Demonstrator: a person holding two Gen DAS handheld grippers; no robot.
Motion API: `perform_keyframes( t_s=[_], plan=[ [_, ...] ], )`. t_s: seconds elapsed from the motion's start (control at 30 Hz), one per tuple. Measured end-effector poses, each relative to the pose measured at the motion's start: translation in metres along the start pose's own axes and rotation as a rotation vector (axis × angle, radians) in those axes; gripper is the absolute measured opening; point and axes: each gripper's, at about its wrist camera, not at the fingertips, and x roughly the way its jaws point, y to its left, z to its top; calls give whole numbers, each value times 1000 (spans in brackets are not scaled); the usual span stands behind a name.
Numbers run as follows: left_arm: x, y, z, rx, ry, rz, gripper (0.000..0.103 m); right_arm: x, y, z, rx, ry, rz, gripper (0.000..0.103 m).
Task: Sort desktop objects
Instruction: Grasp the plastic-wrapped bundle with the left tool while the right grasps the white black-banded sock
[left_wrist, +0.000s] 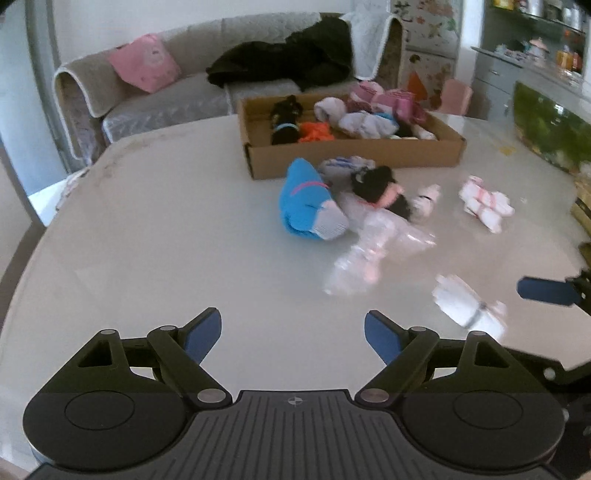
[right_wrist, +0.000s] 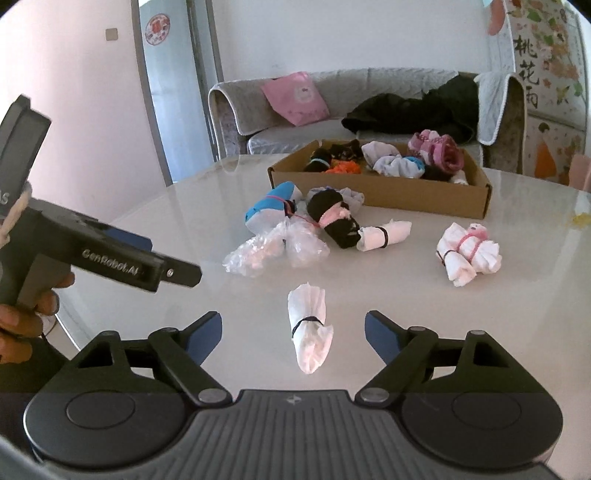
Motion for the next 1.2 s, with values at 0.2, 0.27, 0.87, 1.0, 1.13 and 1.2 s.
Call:
perform_keyframes(
  t_s=[0.2,0.27,0.87,1.0,1.13,1.2],
  plan=[
    [27,6,6,17,4,41,89,21,-6,0,-6,28,19,75],
    [34,6,8,29,0,51,89,22,1,-9,-12,42,21,70],
    [50,-10,30,172,-54,115,92,16,16,-20,-69,38,5,46],
    [57,-19,31,212,-40,91,92,15,16,-20,-62,39,11,46],
    [52,-27,27,238,-55,72,92,15,16,-20,-56,39,9,46],
    [49,-29,26,248,-58,58,92,15,16,-20,-54,40,12,46]
  ],
)
